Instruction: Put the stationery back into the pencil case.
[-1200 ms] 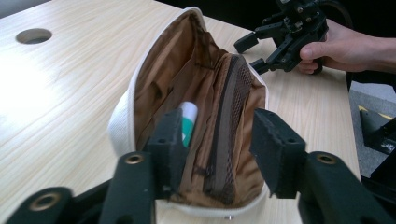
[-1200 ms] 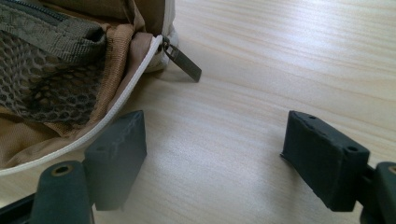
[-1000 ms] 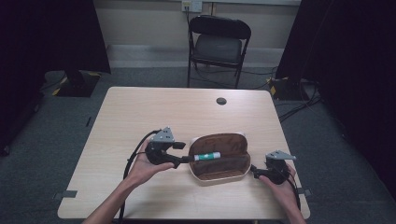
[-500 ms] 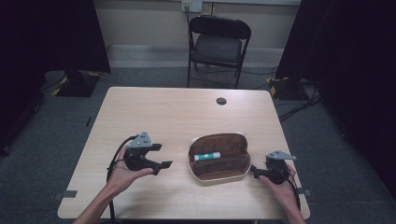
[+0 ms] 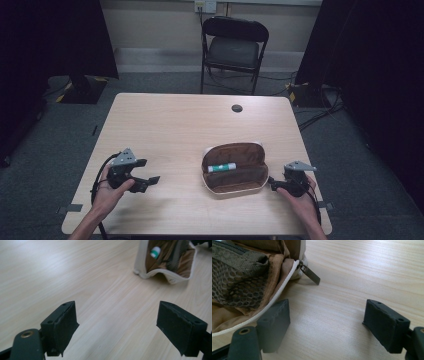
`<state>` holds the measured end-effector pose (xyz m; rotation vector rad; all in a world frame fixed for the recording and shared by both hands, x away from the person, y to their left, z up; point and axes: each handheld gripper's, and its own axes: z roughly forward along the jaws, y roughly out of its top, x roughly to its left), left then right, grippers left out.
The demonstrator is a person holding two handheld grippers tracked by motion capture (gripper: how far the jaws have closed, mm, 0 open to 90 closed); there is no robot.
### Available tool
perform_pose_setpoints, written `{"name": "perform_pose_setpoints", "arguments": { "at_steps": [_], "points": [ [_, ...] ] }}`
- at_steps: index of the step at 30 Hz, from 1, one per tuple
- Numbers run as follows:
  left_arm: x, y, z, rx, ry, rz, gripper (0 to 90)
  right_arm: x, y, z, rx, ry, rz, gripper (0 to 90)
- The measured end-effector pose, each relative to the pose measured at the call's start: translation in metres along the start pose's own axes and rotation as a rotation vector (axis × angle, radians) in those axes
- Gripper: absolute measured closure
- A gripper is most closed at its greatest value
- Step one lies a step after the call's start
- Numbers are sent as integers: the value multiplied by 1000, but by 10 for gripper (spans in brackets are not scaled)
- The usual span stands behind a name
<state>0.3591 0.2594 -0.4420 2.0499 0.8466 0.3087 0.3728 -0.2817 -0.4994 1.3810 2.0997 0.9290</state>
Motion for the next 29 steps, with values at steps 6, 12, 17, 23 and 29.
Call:
{"name": "perform_pose_setpoints", "arguments": {
  "at_steps": [6, 12, 17, 23, 29],
  "points": [
    [22, -25, -6, 39, 70, -70, 163, 0, 0, 0, 0, 0, 0, 202],
    [43, -48, -1, 134, 171, -76, 165, 0, 0, 0, 0, 0, -1, 202],
    [54, -57, 2, 160, 232, -118, 167, 0, 0, 0, 0, 0, 0, 202],
    [56, -66, 5, 99, 272, -103, 107, 0, 0, 0, 0, 0, 0, 202],
    [57, -66, 5, 110, 294, -126, 47, 0, 0, 0, 0, -4, -2, 201]
  ]
}}
